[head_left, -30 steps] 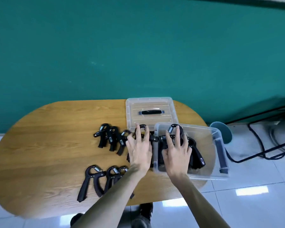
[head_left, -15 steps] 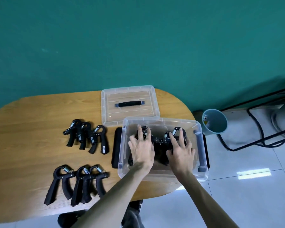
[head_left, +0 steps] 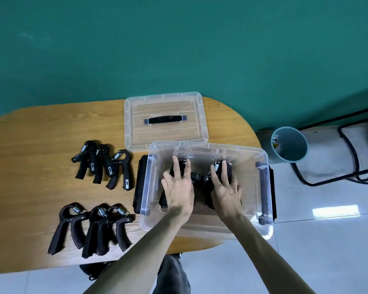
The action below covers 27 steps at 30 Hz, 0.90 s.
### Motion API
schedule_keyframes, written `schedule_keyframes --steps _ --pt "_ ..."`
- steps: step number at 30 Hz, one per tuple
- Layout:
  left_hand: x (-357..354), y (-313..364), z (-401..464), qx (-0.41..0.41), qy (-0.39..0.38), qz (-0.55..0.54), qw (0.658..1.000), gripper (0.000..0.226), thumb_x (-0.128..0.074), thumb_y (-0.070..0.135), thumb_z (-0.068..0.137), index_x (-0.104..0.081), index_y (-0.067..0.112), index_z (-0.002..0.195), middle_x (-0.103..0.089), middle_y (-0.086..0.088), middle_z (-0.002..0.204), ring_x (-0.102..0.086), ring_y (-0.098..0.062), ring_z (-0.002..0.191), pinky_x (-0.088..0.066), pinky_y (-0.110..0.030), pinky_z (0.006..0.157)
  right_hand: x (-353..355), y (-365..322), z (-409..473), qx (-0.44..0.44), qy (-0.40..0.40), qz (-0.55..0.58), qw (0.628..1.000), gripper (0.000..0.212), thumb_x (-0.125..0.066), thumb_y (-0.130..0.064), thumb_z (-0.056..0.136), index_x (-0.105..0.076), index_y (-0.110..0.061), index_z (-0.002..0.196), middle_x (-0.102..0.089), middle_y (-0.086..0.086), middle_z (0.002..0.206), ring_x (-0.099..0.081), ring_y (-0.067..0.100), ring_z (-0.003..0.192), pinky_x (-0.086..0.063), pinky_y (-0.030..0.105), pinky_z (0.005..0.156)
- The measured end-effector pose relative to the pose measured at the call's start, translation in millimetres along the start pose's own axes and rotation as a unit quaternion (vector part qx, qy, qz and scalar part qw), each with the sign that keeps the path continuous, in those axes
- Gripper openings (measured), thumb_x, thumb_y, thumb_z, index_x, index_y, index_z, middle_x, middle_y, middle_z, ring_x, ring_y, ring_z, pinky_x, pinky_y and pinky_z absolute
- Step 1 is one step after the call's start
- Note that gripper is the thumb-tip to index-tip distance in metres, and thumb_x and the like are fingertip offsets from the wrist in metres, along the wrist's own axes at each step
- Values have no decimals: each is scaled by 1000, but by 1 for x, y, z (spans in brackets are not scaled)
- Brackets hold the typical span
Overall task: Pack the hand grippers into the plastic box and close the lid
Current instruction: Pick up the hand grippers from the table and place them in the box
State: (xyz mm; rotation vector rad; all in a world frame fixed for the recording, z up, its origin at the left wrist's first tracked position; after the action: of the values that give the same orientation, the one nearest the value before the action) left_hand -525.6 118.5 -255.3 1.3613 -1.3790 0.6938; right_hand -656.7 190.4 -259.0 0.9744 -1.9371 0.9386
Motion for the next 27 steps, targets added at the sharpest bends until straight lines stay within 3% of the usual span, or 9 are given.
schedule_keyframes --steps 5,8,11,15,22,27 --pt "6 -1 -3 -19 10 0 1000 82 -58 22 97 -4 33 159 11 -13 167 -37 -38 122 -39 -48 95 13 -2 0 -10 28 -15 999 71 -42 -35 99 -5 -29 160 8 11 167 10 39 152 -15 61 116" --pt "25 1 -8 -39 18 0 999 71 -48 31 101 -6 30 159 3 -11 168 -28 -41 139 -37 -53 102 35 -15 -4 -13 78 -22 997 67 -30 -45 93 -24 -26 157 -22 17 163 -14 39 151 -25 57 114" --pt "62 6 -13 -82 70 13 994 54 -33 38 102 -28 24 154 -29 -7 162 -32 -35 142 -33 -53 108 55 -31 -8 -1 115 -30 993 61 -31 -42 94 -36 -23 151 -40 15 153 -30 38 143 -36 55 106" --pt "108 0 -16 -107 110 29 988 52 -24 42 102 -37 21 149 -43 -4 152 -34 -31 140 -30 -51 107 80 -56 -14 17 141 -59 988 55 -33 -40 99 -37 -22 150 -44 19 147 -36 39 138 -39 55 101" --pt "152 -66 -22 -48 105 5 993 53 -20 46 104 -34 22 149 -37 -8 154 -41 -29 130 -39 -48 99 103 -140 -25 90 183 -84 975 46 -42 -33 101 -42 -18 145 -45 18 145 -43 40 130 -42 53 99" --pt "156 -149 -42 9 95 -26 995 53 -17 44 104 -26 24 152 -30 -7 159 -39 -29 134 -40 -49 103 82 -211 -30 145 167 -97 970 45 -43 -31 101 -42 -18 144 -43 17 147 -42 39 131 -45 51 97"
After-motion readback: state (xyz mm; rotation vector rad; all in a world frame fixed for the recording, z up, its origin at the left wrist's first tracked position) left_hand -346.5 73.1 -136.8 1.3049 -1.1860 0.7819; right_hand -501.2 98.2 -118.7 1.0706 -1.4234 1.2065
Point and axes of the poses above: each hand's wrist, its own z-axis towards the middle knuckle, its own x-axis out of the back of the hand, y = z × x, the point moved 8 cm from there along z, towards the middle knuckle
